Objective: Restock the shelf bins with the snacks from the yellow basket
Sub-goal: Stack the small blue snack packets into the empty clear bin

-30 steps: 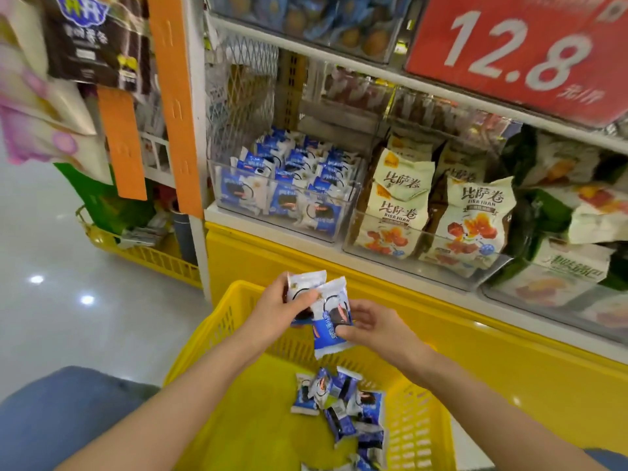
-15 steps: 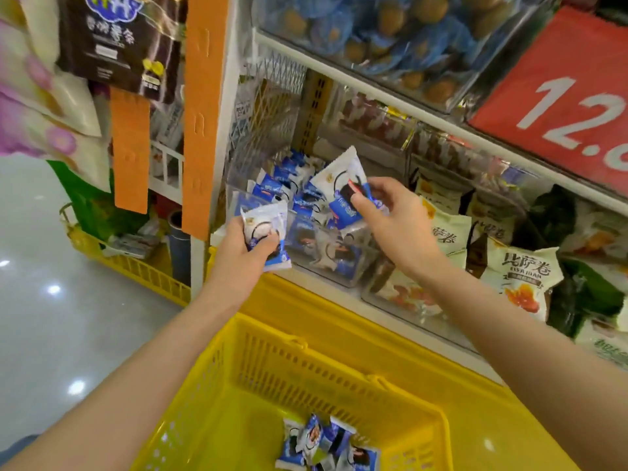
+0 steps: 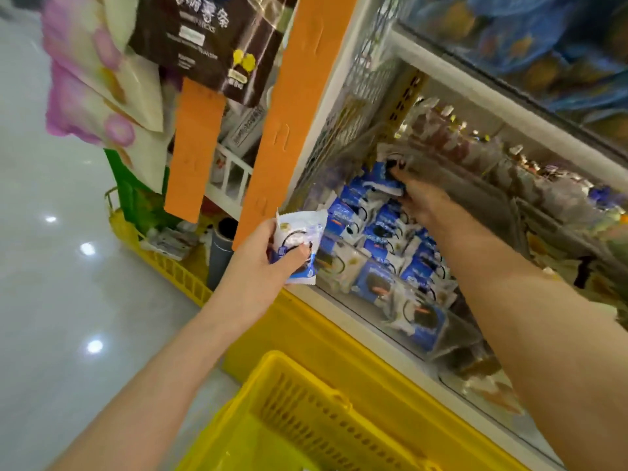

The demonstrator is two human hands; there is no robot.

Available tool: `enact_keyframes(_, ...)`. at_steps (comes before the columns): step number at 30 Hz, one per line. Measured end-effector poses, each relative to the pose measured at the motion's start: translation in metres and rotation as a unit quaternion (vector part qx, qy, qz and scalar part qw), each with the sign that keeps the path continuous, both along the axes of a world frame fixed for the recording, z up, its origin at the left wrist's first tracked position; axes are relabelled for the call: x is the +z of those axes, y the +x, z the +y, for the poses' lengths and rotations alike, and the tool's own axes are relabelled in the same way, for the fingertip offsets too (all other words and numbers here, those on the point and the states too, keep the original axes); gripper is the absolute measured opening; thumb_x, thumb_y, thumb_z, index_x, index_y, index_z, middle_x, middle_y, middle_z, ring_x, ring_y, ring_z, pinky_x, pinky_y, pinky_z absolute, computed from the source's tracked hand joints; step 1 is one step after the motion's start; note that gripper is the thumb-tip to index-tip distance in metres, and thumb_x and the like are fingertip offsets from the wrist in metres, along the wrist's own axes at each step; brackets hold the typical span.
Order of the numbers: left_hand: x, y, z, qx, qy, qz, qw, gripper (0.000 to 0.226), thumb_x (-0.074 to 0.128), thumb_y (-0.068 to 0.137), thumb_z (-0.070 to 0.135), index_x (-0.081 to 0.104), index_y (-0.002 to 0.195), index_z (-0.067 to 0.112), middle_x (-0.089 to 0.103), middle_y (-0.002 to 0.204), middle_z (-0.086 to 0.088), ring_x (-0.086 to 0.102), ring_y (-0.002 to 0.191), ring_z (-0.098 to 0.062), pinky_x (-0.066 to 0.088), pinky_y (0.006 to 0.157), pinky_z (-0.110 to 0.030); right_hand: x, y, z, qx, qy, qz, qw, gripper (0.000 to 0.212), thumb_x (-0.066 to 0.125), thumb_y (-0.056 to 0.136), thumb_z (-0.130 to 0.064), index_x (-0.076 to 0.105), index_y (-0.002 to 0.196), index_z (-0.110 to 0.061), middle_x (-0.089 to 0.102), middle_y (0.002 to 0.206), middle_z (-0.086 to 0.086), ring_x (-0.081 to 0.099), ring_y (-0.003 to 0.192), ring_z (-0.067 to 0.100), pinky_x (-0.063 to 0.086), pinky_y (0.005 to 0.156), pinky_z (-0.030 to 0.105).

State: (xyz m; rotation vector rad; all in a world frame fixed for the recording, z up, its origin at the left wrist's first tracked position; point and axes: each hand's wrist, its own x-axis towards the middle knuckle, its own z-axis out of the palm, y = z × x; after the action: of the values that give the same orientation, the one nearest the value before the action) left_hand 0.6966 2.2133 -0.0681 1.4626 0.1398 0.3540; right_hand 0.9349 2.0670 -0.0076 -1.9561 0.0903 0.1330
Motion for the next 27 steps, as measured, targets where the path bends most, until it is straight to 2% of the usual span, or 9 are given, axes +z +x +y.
enact_keyframes(3,-0.005,0.006,0.008,-0.004,-0.017,-0.002,1.000,0.023,0.059,0.088,0.013,0.053,0.103,0.029,0.063,0.103,0.011,0.060,0.083,0.012,0.045,0.066,-0.004,-0.006,0.020,0.003,-0.040,-0.162,-0.160,0.973,0.042,0.060,0.090,-0.029,0.055,0.125,-0.006,0.059,0.127,0.009,0.055,0.116,0.024,0.043,0.097,0.031)
enact_keyframes(6,-0.009,0.011,0.014,-0.007,-0.034,0.000,0.999,0.024,0.062,0.086,0.014,0.054,0.106,0.023,0.065,0.103,0.008,0.062,0.087,0.007,0.047,0.067,-0.006,-0.004,0.033,0.005,-0.005,-0.232,-0.273,0.933,0.034,0.060,0.091,-0.019,0.056,0.121,-0.004,0.061,0.121,0.013,0.058,0.109,0.023,0.042,0.089,0.028)
enact_keyframes(10,-0.013,0.014,0.020,-0.026,-0.037,-0.002,0.999,0.025,0.064,0.084,0.016,0.056,0.108,0.021,0.067,0.103,0.006,0.064,0.090,0.002,0.049,0.070,-0.010,-0.005,0.049,0.002,0.107,-0.356,-0.278,0.886,0.043,0.063,0.087,-0.008,0.048,0.127,-0.006,0.055,0.121,0.019,0.053,0.102,0.026,0.044,0.081,0.029)
enact_keyframes(12,-0.013,0.014,0.021,-0.030,-0.035,-0.005,0.999,0.025,0.064,0.083,0.016,0.056,0.107,0.020,0.067,0.102,0.006,0.064,0.089,0.002,0.049,0.070,-0.010,-0.004,0.052,0.003,0.118,-0.331,-0.261,0.899,0.044,0.060,0.087,-0.001,0.046,0.128,-0.006,0.051,0.124,0.019,0.054,0.093,0.018,0.051,0.070,0.019)
enact_keyframes(14,-0.013,0.015,0.022,-0.029,-0.038,-0.007,0.999,0.025,0.065,0.082,0.015,0.056,0.105,0.022,0.067,0.102,0.006,0.064,0.090,0.002,0.049,0.071,-0.010,-0.002,0.053,0.005,0.120,-0.337,-0.267,0.895,0.040,0.055,0.089,0.004,0.046,0.126,-0.006,0.051,0.128,0.016,0.052,0.092,0.011,0.046,0.051,0.006)
enact_keyframes(18,-0.011,0.013,0.022,-0.024,-0.037,-0.005,0.999,0.027,0.065,0.083,0.015,0.055,0.106,0.024,0.066,0.102,0.008,0.063,0.089,0.004,0.049,0.069,-0.009,0.002,0.041,0.009,0.138,-0.423,-0.313,0.839,0.038,0.056,0.090,-0.005,0.049,0.127,-0.009,0.056,0.126,0.014,0.055,0.110,0.027,0.047,0.088,0.035)
enact_keyframes(20,-0.010,0.013,0.021,-0.021,-0.036,-0.003,0.999,0.026,0.064,0.084,0.014,0.055,0.106,0.024,0.066,0.102,0.008,0.063,0.088,0.005,0.049,0.068,-0.009,0.009,0.033,0.011,0.166,-0.466,-0.310,0.812,0.039,0.060,0.090,-0.018,0.051,0.126,-0.006,0.057,0.122,0.017,0.055,0.110,0.032,0.044,0.092,0.039)
enact_keyframes(24,-0.009,0.010,0.018,-0.021,-0.036,0.002,0.999,0.026,0.063,0.085,0.014,0.054,0.107,0.023,0.065,0.104,0.008,0.063,0.089,0.006,0.049,0.068,-0.009,0.016,0.021,0.011,0.181,-0.463,-0.270,0.825,0.035,0.062,0.089,-0.025,0.055,0.114,-0.002,0.061,0.109,0.014,0.056,0.100,0.031,0.045,0.086,0.038)
enact_keyframes(27,-0.006,0.010,0.017,-0.022,-0.032,0.002,0.999,0.026,0.063,0.085,0.014,0.053,0.106,0.025,0.065,0.104,0.008,0.062,0.089,0.007,0.049,0.066,-0.008,0.016,0.019,0.008,0.088,-0.343,-0.286,0.890,0.030,0.058,0.091,-0.029,0.054,0.112,-0.007,0.057,0.097,0.004,0.052,0.084,0.018,0.041,0.073,0.026)
